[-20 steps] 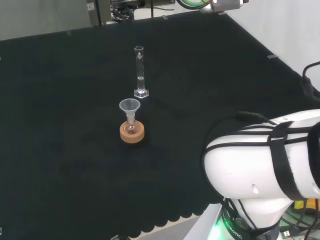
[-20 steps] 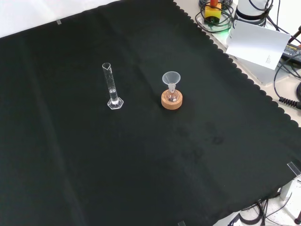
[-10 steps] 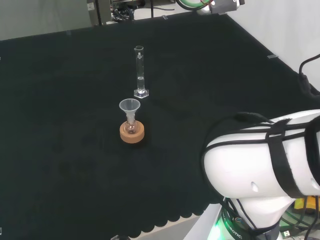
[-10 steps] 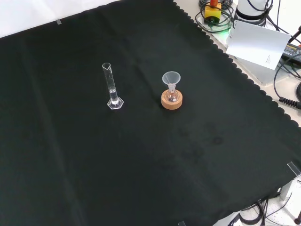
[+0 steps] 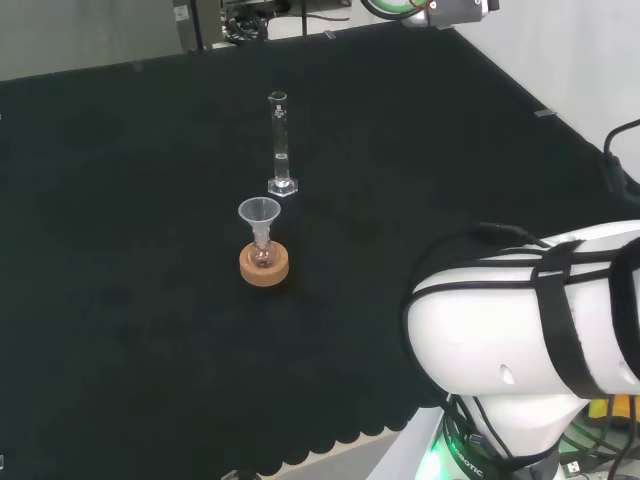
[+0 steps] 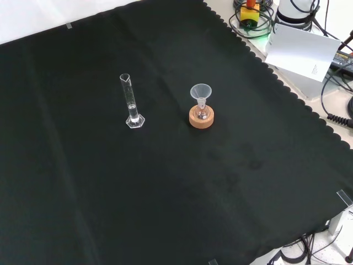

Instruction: Pick up the graduated cylinder.

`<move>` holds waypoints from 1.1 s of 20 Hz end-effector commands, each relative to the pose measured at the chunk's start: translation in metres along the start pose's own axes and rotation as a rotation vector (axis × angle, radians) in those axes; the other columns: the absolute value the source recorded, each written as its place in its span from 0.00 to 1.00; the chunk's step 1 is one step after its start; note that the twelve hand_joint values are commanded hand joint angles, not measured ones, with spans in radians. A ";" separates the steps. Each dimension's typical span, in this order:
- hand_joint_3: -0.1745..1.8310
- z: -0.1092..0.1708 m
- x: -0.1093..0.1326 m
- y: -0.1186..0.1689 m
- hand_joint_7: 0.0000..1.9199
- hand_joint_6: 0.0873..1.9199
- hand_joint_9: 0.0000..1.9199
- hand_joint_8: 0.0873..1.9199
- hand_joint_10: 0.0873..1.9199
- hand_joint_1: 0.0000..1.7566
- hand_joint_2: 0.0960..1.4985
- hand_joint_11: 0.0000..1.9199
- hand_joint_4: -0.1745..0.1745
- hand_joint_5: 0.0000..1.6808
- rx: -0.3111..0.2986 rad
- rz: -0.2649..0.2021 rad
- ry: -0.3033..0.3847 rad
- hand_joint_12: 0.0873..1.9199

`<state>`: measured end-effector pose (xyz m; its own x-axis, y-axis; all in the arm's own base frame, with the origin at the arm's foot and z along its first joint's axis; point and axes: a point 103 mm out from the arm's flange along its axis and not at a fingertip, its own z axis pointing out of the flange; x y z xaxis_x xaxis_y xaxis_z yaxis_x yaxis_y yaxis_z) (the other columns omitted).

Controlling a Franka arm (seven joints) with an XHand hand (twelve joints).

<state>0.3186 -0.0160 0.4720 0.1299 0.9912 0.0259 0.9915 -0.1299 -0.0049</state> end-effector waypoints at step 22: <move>0.07 0.171 -0.059 0.171 0.06 0.00 0.17 0.27 0.28 0.21 0.88 0.09 0.39 0.16 0.131 -0.023 0.068 0.69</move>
<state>0.4415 -0.0765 0.3354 0.1308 0.9897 0.0589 0.9813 -0.1208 -0.1497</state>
